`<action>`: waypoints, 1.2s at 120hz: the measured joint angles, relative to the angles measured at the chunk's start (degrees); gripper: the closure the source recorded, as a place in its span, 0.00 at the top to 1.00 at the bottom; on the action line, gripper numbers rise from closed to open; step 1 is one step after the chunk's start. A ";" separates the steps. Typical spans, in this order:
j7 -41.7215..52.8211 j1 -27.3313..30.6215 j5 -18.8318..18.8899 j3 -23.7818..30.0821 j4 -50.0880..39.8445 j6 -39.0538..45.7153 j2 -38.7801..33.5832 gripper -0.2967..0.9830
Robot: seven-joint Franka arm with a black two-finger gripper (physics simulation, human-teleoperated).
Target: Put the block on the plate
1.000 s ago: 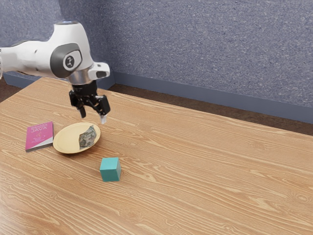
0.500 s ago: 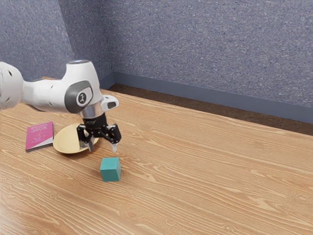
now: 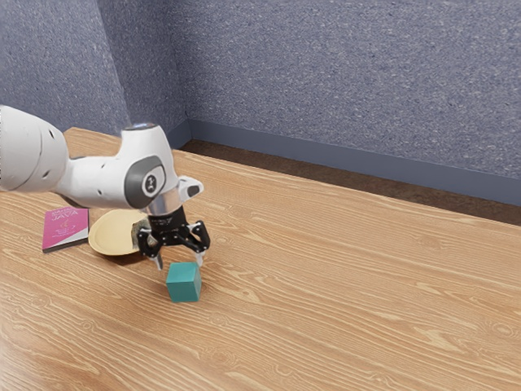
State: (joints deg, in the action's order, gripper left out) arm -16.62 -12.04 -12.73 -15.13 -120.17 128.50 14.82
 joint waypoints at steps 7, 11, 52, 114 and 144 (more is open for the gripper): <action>-0.42 0.00 -0.42 0.01 0.09 0.37 0.75 0.77; -0.64 0.00 -0.59 0.03 0.19 0.55 1.05 0.77; -2.32 -0.18 -1.07 0.53 0.96 1.36 3.45 0.72; -3.65 -0.75 0.80 0.63 1.42 1.20 4.38 0.56; -4.13 -0.87 2.59 0.60 3.05 0.14 4.05 0.54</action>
State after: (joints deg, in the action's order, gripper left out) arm -20.75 -12.91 -10.14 -14.53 -117.13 128.64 18.86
